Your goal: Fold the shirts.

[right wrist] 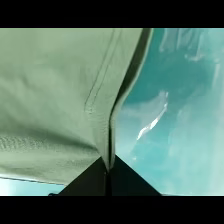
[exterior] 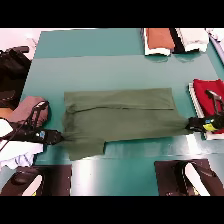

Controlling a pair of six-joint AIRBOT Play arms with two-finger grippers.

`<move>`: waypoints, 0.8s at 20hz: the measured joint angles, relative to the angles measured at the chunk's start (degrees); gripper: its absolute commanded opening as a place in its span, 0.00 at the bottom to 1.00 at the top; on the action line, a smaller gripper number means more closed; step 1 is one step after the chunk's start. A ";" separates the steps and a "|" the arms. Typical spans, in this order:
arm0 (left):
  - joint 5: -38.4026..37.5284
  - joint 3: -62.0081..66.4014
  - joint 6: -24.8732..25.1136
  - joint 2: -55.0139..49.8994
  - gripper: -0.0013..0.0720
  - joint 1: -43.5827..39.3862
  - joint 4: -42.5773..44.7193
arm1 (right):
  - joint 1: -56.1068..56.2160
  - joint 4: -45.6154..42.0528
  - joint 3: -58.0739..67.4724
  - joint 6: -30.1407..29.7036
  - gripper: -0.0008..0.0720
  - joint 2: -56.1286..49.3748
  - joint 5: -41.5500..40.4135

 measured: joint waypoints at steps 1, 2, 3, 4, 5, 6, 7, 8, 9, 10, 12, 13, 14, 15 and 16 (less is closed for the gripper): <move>1.09 1.62 0.02 -1.07 0.04 0.00 0.09 | 0.02 -0.22 1.49 0.11 0.04 -1.20 0.02; 2.51 3.50 0.20 -2.73 0.05 -0.02 0.52 | 0.11 -0.52 3.15 0.31 0.04 -2.95 -0.07; 3.96 5.46 0.44 -4.74 0.05 -0.02 1.16 | 0.17 -0.68 4.81 0.44 0.04 -4.90 -0.20; 5.60 7.58 0.74 -7.21 0.05 -0.02 1.79 | 0.37 -0.74 6.71 0.48 0.04 -7.41 -0.85; 7.45 10.05 1.07 -10.40 0.05 -0.02 2.51 | 0.66 -0.87 8.52 0.55 0.04 -9.88 -1.36; 9.27 12.79 1.55 -13.99 0.05 -0.02 3.04 | 1.29 -1.01 10.71 0.66 0.04 -12.81 -1.97; 10.93 15.34 1.86 -17.46 0.05 -0.02 3.45 | 2.03 -1.05 12.83 0.74 0.04 -15.65 -2.62; 12.41 18.12 2.14 -21.24 0.05 -0.02 3.78 | 2.99 -1.11 15.17 0.96 0.04 -18.73 -3.23; 13.60 20.61 2.36 -24.76 0.05 -0.02 4.11 | 4.02 -1.20 17.40 1.31 0.04 -21.51 -3.89; 14.67 22.88 2.47 -28.02 0.05 0.00 4.33 | 5.27 -1.36 19.80 1.64 0.04 -24.50 -4.87; 16.63 26.91 2.73 -34.05 0.05 0.00 4.72 | 7.69 -1.55 24.48 2.62 0.04 -29.83 -6.82; 17.38 28.15 2.78 -36.24 0.05 0.02 4.81 | 8.87 -1.62 26.91 3.02 0.04 -32.46 -7.63; 18.16 29.07 2.80 -37.86 0.05 0.02 4.81 | 9.77 -1.62 29.11 3.26 0.04 -34.67 -8.22; 18.97 29.79 2.84 -39.21 0.07 0.02 4.79 | 10.56 -1.60 31.30 3.48 0.04 -36.83 -8.55; 19.82 30.38 2.93 -40.17 0.40 0.02 4.79 | 11.28 -1.36 33.64 3.61 0.16 -38.97 -8.81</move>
